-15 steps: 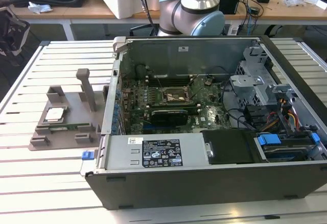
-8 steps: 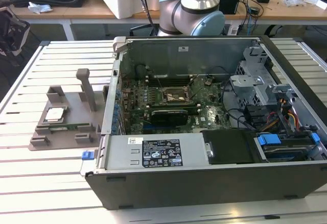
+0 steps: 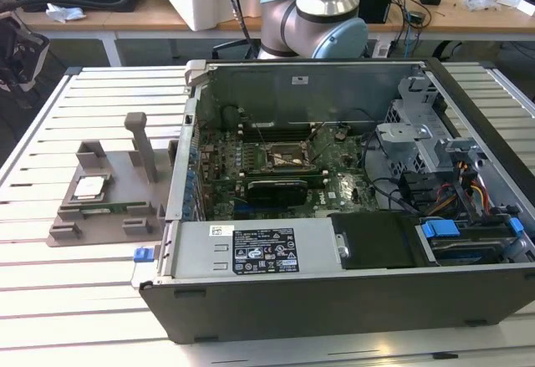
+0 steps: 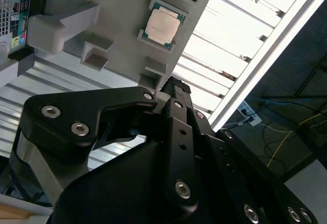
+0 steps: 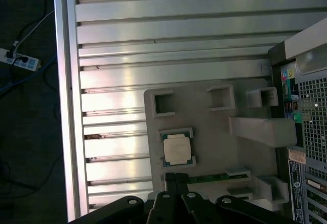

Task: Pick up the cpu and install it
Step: 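Pick up the cpu and move it towards the insertion slot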

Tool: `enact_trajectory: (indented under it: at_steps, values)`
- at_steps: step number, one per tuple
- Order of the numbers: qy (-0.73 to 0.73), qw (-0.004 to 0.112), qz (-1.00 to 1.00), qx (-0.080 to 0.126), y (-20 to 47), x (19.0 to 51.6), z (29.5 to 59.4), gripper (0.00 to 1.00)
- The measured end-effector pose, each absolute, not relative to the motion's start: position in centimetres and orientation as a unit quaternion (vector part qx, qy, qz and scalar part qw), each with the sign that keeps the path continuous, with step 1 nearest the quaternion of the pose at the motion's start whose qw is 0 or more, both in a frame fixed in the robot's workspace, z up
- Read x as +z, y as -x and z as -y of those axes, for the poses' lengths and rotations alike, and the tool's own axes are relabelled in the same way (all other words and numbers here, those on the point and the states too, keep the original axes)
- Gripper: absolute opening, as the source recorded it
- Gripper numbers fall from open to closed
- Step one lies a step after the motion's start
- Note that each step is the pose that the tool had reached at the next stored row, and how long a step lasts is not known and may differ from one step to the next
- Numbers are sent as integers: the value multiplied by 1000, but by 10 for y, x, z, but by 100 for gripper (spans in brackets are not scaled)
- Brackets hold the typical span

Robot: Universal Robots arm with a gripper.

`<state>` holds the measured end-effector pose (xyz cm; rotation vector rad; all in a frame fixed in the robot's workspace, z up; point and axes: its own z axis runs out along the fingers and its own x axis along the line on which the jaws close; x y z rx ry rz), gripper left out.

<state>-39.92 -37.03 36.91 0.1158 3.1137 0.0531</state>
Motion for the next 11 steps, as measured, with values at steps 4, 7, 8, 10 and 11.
enact_trajectory:
  at_steps: [4, 7, 8, 10, 11]
  values:
    - [-37, 13, -999, 17, 399, 369, 370, 36]
    - [-37, 13, -999, 17, 399, 369, 370, 47]
    - [-37, 13, -999, 17, 399, 369, 370, 54]
    - [-37, 13, -999, 17, 399, 369, 370, 60]
    - [-37, 13, -999, 17, 399, 369, 370, 66]
